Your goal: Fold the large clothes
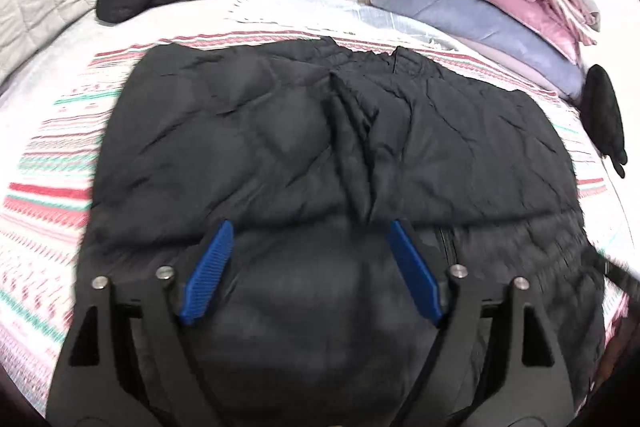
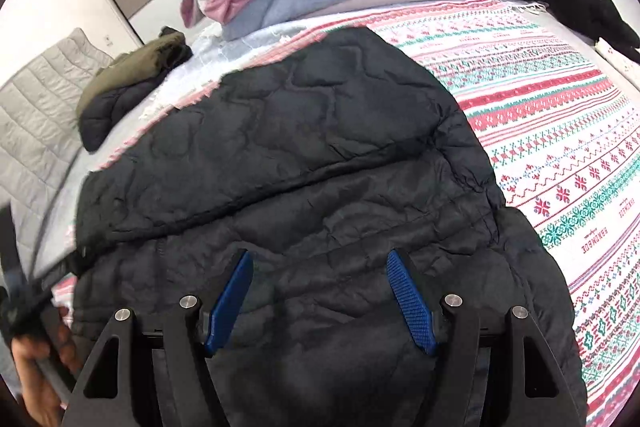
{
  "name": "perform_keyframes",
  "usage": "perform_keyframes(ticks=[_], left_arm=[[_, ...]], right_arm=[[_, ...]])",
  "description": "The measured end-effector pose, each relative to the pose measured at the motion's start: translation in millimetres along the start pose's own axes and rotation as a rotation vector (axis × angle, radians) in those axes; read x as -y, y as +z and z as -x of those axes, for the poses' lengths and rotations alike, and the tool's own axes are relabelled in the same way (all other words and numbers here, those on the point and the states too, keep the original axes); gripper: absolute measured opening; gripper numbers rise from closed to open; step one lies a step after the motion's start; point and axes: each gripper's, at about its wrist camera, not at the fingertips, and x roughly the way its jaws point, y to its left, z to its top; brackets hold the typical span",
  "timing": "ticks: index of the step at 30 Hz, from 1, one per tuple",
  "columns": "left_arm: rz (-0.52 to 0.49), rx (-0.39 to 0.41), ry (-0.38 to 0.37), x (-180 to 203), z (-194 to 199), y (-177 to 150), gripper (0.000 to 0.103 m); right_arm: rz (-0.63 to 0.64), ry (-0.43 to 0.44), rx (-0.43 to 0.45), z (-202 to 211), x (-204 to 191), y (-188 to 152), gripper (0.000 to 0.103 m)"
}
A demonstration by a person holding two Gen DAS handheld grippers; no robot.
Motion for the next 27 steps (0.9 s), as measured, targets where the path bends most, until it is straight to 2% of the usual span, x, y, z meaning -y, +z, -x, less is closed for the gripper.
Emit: perform_keyframes(ticks=[3,7,10,19,22,27], left_arm=[[0.01,0.008,0.0,-15,44,-25,0.091],[0.007,0.027,0.012,-32,86,-54,0.097],[0.014,0.023,0.011,-49,114,-77,0.098],[0.068,-0.067,-0.008,-79,144,-138,0.098],[0.08,-0.085,0.026,-88,144,-158,0.098],[0.135,-0.148,0.014,-109,132,-182,0.098]], right_arm=[[-0.018,0.076,0.039,25,0,3,0.071],[0.004,0.059,0.114,68,3,-8,0.081],[0.004,0.058,0.117,92,11,-18,0.084],[0.017,0.025,0.097,157,29,-53,0.086],[0.01,0.004,0.052,166,43,-68,0.086],[-0.011,-0.015,0.003,172,72,-89,0.086]])
